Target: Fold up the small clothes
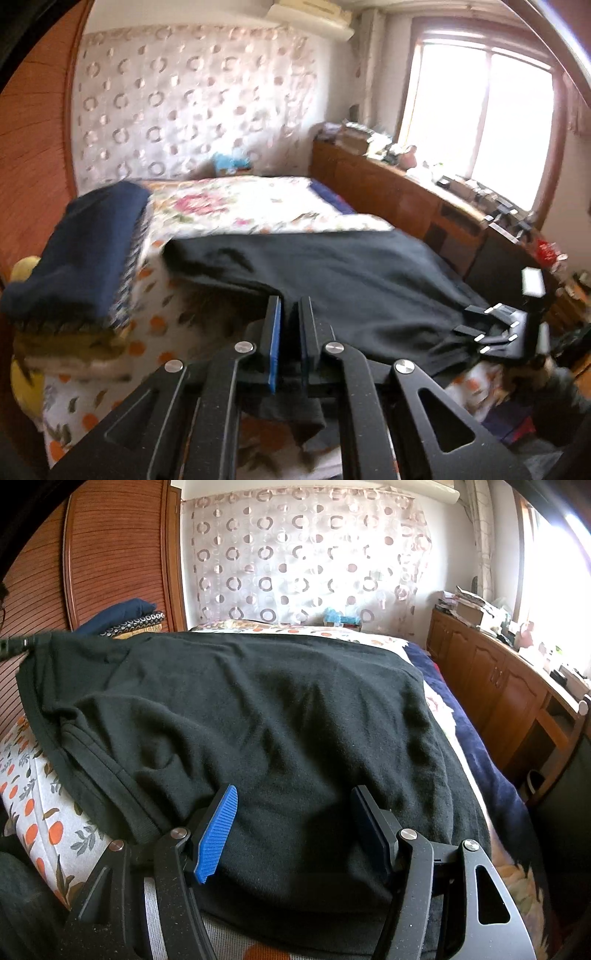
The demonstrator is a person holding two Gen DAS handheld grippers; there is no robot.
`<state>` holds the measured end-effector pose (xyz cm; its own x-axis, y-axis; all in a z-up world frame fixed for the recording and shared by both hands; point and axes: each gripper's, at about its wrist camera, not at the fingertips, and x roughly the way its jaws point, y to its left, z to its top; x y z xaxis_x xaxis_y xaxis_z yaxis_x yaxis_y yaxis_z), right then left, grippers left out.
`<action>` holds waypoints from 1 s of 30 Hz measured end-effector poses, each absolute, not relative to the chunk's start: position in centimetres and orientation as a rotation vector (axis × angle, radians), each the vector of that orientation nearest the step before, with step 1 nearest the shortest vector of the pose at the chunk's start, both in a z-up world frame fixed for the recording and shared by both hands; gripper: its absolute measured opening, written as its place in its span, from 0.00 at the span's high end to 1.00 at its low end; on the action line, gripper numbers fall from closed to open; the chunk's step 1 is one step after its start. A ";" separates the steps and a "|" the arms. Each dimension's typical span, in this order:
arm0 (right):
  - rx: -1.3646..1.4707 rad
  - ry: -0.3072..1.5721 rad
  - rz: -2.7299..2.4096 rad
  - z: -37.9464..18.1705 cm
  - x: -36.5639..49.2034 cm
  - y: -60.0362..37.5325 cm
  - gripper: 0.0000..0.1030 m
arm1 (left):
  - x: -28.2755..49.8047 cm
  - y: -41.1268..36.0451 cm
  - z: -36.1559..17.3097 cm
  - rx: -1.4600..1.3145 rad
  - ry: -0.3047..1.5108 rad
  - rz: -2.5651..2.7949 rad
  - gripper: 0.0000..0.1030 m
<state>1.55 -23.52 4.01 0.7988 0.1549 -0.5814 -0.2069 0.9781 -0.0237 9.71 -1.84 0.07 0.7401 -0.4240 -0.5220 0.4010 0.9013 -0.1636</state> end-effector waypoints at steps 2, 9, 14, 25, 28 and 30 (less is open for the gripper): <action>-0.079 0.630 0.194 4.2 1.7 -23.6 0.36 | 10.1 -3.1 1.3 -0.036 0.553 -0.479 0.92; -0.064 0.622 0.196 6.2 1.4 -24.5 0.36 | 10.9 -7.9 4.6 0.024 0.502 -0.575 0.93; -0.061 0.581 0.179 7.6 0.5 -25.3 0.36 | 11.3 -11.6 6.0 0.061 0.498 -0.652 0.93; -0.047 0.569 0.191 7.2 0.3 -25.3 0.36 | 9.8 -15.1 4.4 0.129 0.543 -0.699 0.59; -0.041 0.571 0.199 7.3 0.6 -25.1 0.36 | 9.3 -14.1 3.8 0.112 0.550 -0.681 0.51; -0.042 0.574 0.210 7.3 0.9 -24.9 0.36 | 9.1 -13.2 3.6 0.094 0.549 -0.659 0.41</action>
<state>0.94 -24.89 7.25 0.8193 0.1852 -0.5427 -0.2084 0.9779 0.0191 9.14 -13.19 3.57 0.6541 -0.5563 -0.5125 0.6048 0.7916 -0.0874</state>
